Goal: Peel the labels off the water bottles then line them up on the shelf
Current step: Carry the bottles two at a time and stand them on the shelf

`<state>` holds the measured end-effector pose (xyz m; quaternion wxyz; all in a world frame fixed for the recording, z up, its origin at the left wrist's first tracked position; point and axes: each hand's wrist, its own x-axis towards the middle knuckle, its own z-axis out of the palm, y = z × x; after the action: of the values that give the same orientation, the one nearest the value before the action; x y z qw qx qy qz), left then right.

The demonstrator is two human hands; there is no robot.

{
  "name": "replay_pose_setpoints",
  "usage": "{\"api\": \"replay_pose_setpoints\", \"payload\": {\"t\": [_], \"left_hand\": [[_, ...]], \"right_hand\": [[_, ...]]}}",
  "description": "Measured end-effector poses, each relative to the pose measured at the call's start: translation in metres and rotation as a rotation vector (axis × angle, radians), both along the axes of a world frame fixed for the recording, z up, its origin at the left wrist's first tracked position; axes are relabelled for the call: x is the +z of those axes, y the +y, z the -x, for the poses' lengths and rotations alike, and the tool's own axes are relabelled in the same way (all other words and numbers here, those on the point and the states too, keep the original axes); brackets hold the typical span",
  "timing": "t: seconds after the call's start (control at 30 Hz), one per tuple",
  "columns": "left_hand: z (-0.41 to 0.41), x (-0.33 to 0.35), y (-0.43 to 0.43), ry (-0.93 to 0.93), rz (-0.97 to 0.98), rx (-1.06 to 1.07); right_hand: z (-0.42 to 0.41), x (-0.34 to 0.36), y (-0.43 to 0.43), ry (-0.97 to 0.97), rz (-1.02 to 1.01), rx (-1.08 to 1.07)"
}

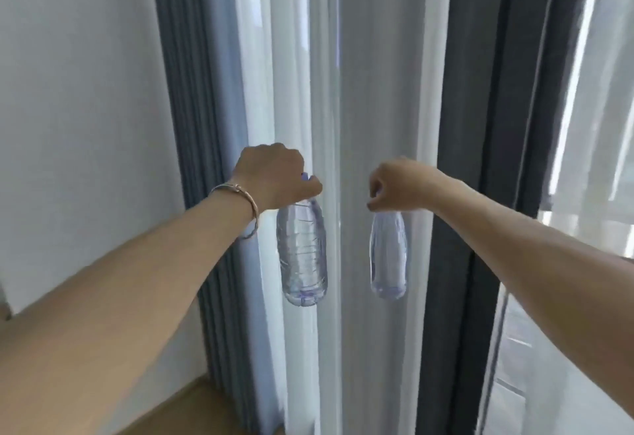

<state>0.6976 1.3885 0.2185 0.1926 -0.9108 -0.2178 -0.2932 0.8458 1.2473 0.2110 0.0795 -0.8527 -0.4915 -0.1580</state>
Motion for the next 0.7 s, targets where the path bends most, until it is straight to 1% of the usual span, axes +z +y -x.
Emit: {"api": "replay_pose_setpoints", "payload": {"t": [0.13, 0.27, 0.37, 0.5, 0.7], "left_hand": [[0.083, -0.001, 0.065, -0.004, -0.001, 0.171], [0.167, -0.002, 0.132, 0.043, -0.034, 0.316], [0.231, -0.002, 0.181, 0.074, -0.063, 0.415], [0.317, -0.002, 0.238, 0.070, -0.066, 0.539], [0.405, -0.009, 0.314, 0.098, -0.071, 0.670]], "right_hand": [[0.069, 0.005, 0.085, 0.012, 0.015, 0.188], [0.143, 0.004, 0.161, 0.034, 0.046, 0.354], [0.191, 0.009, 0.222, 0.069, 0.019, 0.432], [0.253, 0.007, 0.301, 0.047, 0.006, 0.504], [0.332, -0.018, 0.410, 0.049, 0.079, 0.588]]}}
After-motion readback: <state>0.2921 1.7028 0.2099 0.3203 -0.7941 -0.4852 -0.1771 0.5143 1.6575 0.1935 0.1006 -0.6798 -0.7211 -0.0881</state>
